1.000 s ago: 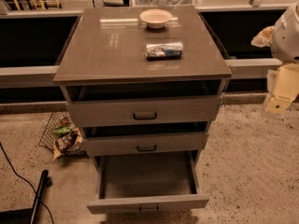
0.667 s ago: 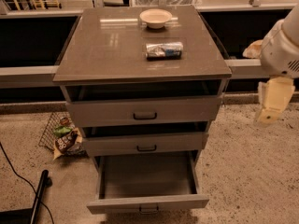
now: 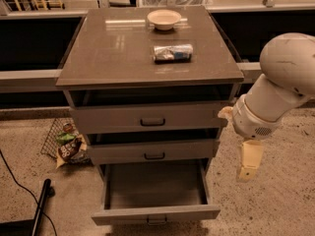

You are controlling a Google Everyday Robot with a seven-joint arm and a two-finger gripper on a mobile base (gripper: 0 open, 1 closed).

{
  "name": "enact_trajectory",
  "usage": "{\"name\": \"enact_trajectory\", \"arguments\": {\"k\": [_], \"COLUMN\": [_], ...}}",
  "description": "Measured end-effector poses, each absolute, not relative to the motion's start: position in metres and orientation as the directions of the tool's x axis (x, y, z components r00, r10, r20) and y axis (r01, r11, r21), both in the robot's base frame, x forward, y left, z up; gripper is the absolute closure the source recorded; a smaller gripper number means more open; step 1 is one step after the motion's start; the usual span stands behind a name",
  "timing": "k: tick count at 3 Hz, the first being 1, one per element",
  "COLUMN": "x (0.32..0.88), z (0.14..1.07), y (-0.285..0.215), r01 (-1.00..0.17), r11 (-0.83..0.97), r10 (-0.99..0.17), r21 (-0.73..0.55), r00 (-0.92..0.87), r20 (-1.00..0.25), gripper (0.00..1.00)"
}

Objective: Close bottom drawer

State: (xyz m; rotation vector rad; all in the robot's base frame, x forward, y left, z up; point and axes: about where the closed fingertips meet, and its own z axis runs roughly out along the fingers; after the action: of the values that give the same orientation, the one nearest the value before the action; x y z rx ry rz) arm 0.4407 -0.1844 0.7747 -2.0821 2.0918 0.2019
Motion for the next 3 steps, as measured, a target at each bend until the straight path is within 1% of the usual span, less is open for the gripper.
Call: {"name": "enact_trajectory", "arguments": {"k": [1, 2, 3], "x": [0.441, 0.441, 0.432], "z": [0.775, 0.751, 0.687], "y": [-0.184, -0.185, -0.181], "r01": [-0.999, -1.0, -0.997], "r11": [0.008, 0.019, -0.019], "r10": [-0.975, -0.979, -0.976], "r21": [-0.032, 0.011, 0.07], "r00": [-0.001, -0.021, 0.004], "r20": [-0.224, -0.202, -0.216], "gripper": [0.0, 0.0, 0.0]}}
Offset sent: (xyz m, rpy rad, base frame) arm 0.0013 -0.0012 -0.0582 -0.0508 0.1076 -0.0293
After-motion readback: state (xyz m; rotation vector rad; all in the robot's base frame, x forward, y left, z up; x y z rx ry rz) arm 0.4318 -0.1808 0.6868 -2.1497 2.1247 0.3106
